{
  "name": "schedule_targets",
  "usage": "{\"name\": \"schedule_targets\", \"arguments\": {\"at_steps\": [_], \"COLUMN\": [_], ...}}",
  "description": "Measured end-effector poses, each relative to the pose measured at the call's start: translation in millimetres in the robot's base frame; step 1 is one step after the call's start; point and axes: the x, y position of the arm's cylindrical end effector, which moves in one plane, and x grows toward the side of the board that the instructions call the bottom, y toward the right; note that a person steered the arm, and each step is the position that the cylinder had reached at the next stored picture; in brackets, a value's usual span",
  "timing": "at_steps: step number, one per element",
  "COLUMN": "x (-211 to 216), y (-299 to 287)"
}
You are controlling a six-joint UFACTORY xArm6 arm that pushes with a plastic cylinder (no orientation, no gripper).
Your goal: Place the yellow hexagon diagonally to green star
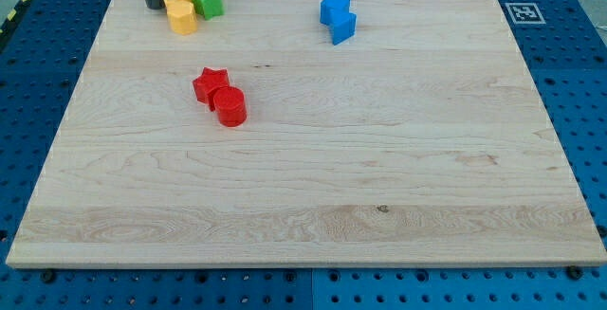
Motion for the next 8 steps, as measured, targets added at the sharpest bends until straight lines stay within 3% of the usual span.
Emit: {"name": "schedule_targets", "arguments": {"at_steps": [2,6,7,8], "x": [33,64,66,66], "y": [15,135,130,78]}}
